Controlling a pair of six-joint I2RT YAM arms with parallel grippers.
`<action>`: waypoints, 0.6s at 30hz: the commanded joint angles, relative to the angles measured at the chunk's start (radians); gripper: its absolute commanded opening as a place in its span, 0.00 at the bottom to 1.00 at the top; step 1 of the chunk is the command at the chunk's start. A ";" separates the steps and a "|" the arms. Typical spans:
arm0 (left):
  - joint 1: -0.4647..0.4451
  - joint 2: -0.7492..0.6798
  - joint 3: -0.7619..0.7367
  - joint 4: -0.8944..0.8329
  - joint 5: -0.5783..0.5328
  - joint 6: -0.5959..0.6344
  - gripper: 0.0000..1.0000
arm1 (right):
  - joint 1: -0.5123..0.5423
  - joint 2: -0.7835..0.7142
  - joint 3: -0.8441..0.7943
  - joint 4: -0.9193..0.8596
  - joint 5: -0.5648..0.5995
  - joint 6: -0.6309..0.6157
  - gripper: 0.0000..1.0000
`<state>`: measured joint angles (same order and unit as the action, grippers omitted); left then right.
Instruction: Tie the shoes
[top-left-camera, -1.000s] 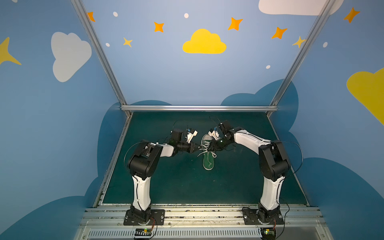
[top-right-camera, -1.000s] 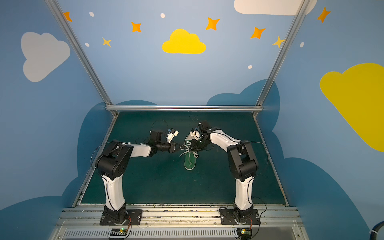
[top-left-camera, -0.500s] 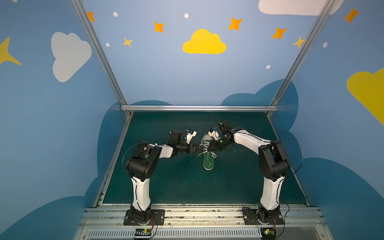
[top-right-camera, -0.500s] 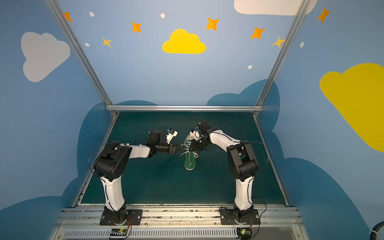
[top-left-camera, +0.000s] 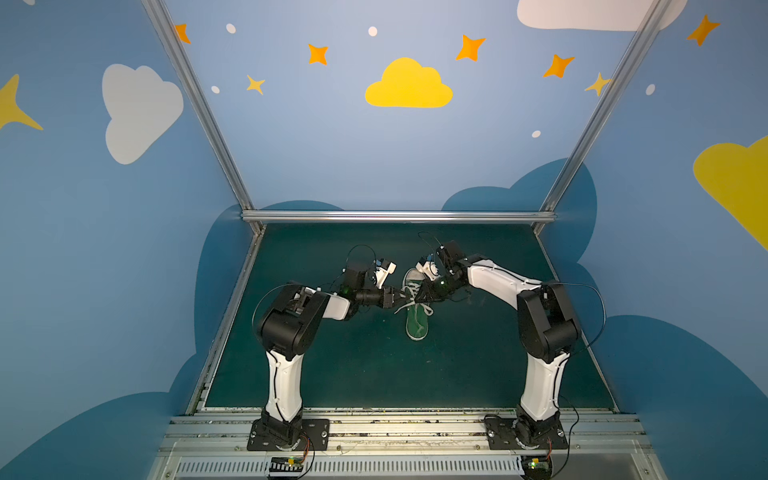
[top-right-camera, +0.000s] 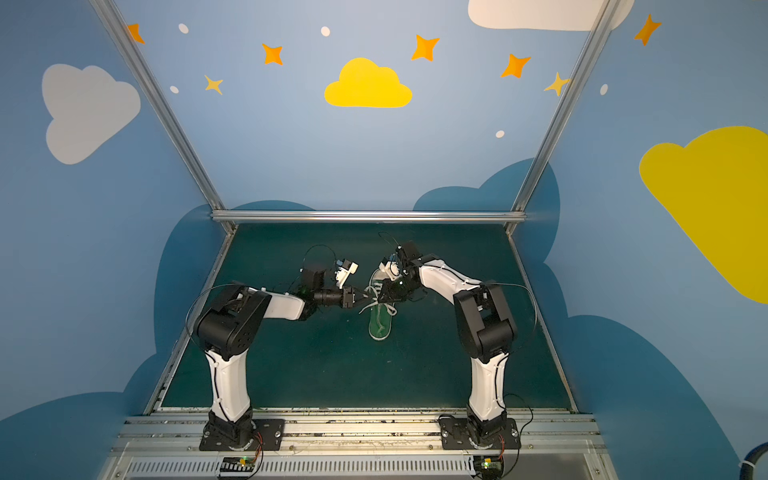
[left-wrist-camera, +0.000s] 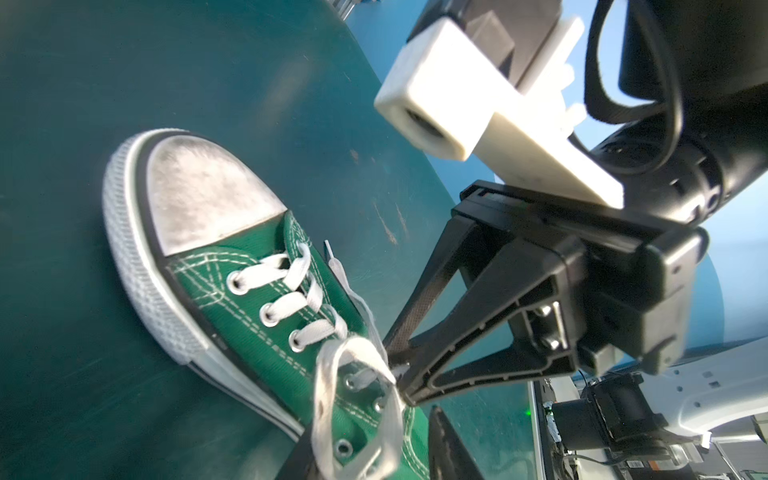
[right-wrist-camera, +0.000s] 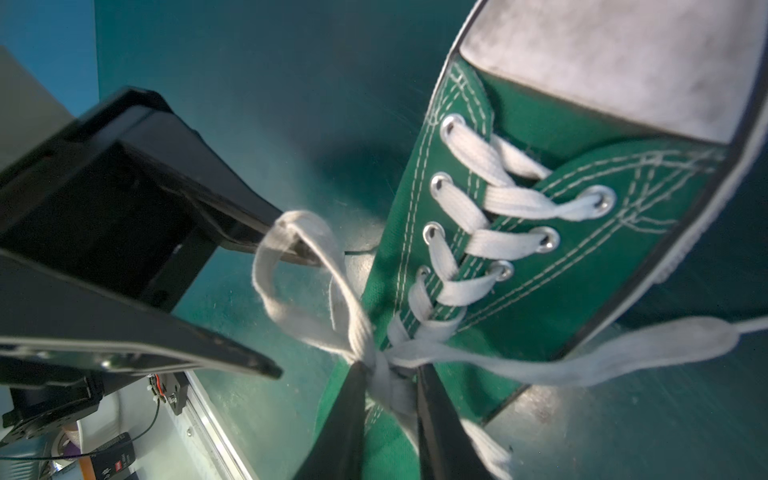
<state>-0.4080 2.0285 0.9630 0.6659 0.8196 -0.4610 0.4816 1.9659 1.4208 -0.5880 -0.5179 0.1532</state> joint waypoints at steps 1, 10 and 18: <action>-0.009 0.020 0.017 0.045 0.009 -0.023 0.38 | 0.005 0.013 0.003 -0.004 -0.010 -0.004 0.23; -0.008 0.014 0.019 0.039 -0.014 -0.011 0.03 | 0.005 0.016 0.002 -0.012 -0.003 -0.010 0.21; 0.008 -0.032 0.013 -0.070 -0.029 0.069 0.03 | 0.005 0.021 -0.004 -0.011 0.009 -0.010 0.21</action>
<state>-0.4122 2.0396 0.9642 0.6590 0.8032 -0.4492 0.4816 1.9663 1.4208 -0.5880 -0.5179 0.1528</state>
